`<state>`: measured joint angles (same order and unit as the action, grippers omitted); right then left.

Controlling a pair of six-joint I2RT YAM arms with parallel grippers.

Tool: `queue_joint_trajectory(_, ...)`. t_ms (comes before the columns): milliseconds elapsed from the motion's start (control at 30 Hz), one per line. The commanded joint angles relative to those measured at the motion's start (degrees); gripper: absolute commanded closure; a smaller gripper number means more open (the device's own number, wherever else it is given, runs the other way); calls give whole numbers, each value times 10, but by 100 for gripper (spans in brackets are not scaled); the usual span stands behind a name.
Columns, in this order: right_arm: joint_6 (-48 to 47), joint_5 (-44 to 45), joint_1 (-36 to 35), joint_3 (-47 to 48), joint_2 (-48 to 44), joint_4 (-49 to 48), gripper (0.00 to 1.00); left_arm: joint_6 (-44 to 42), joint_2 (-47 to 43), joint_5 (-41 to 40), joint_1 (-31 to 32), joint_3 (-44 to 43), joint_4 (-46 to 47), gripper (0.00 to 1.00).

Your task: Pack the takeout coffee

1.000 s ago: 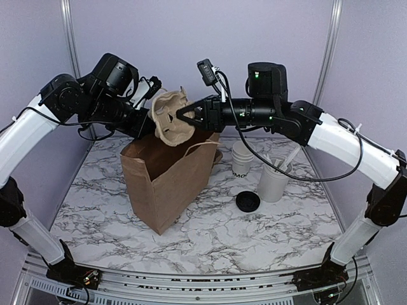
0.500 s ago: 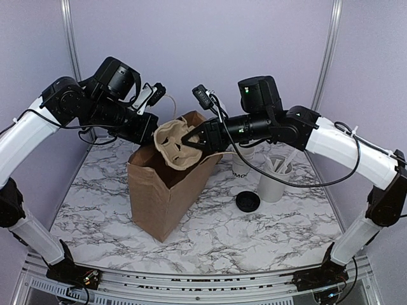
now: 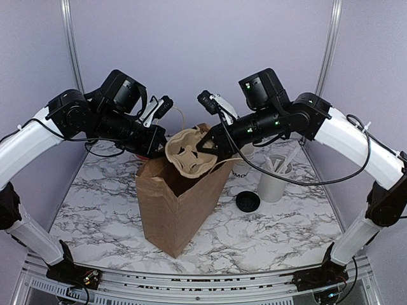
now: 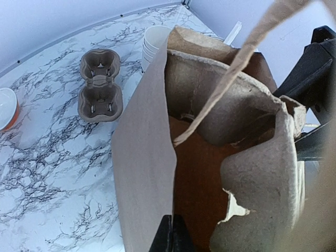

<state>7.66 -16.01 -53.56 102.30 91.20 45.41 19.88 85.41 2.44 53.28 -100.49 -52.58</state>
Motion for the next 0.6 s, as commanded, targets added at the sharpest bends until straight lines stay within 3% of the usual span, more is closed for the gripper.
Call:
queue_joint_trajectory(0,-14,40,-16,54,13,81,71,25,-29,22,6,34,55,100)
queue_joint_trajectory(567,-22,77,-56,184,107,228,73,63,-91,14,7,140,139,100)
